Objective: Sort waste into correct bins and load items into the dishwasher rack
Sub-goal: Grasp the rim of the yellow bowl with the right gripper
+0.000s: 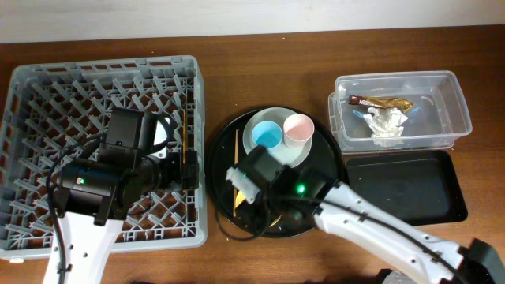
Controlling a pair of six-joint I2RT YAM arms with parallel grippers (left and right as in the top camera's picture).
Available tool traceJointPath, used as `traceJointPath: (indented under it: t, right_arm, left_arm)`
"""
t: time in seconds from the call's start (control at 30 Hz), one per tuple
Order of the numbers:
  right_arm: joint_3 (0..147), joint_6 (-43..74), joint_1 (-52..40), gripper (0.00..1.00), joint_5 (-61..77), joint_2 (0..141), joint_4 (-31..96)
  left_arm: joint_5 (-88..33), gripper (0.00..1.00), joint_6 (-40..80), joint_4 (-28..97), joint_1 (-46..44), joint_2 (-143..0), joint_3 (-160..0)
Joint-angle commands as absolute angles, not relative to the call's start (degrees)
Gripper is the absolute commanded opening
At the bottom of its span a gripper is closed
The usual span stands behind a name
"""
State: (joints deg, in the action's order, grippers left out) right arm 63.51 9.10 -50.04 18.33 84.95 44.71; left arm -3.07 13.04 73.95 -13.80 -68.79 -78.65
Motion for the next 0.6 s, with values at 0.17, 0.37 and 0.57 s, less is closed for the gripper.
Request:
traceJointPath:
  t: [0.17,0.37,0.57]
  right_arm:
    - [52.97,15.79,-54.02,0.45,8.14,89.34,29.04]
    - [53.12,16.64,-54.04,0.29,8.08,93.73,27.09]
    - [54.02,20.67,-53.89,0.18,3.16,93.47,30.11]
  left_arm:
    - [-3.46,0.99,12.75,73.87,-13.82,-68.55,-79.02]
    - [-3.44,0.99,12.75,73.84,-13.82,-68.53,-79.02]
    - [-3.46,0.99,12.75,73.87,-13.80,-68.55,-79.02]
